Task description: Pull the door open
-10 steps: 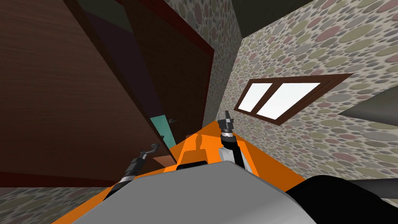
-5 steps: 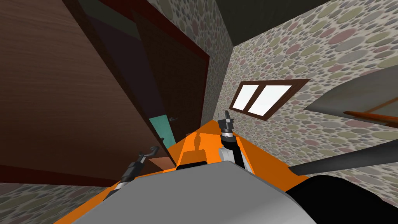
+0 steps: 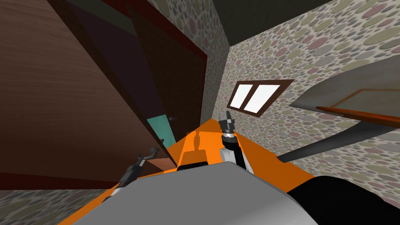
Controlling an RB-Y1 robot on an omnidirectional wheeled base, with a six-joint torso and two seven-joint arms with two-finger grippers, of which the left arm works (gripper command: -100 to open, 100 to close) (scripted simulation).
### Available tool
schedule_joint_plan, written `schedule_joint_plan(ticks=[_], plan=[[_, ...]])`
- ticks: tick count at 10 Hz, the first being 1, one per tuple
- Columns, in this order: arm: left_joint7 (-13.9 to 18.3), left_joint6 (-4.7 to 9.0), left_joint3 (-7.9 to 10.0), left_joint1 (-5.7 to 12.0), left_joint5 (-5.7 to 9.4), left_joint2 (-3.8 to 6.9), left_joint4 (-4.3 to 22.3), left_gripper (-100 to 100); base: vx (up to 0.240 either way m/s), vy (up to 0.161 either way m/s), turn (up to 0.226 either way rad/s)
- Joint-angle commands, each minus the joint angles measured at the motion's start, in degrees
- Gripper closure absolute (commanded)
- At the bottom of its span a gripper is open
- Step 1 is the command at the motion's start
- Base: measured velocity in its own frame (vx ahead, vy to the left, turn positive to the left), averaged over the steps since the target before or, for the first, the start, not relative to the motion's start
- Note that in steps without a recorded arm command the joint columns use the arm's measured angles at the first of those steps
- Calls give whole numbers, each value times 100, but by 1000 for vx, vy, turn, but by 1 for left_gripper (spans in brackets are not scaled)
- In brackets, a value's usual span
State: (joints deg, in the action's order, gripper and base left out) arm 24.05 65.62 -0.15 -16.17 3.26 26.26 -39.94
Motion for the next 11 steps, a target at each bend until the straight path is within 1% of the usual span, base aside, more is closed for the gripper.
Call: schedule_joint_plan(ticks=[1,3,6,7,8,9,10,11], plan=[[23,97,-26,-11,-14,11,67,100,-180,32,-234],[46,195,-52,-21,-28,21,134,100,-240,37,-178],[94,400,-107,-44,-58,44,276,100,-245,72,-206],[99,422,-113,-47,-61,46,291,100,-234,47,-99],[114,486,-130,-54,-71,53,335,100,-225,45,-127],[111,425,-70,-42,-35,103,343,100,-103,31,-20],[73,332,-65,72,-32,63,403,100,-149,42,-97],[55,289,-62,129,-30,45,419,100,-217,54,-181]])
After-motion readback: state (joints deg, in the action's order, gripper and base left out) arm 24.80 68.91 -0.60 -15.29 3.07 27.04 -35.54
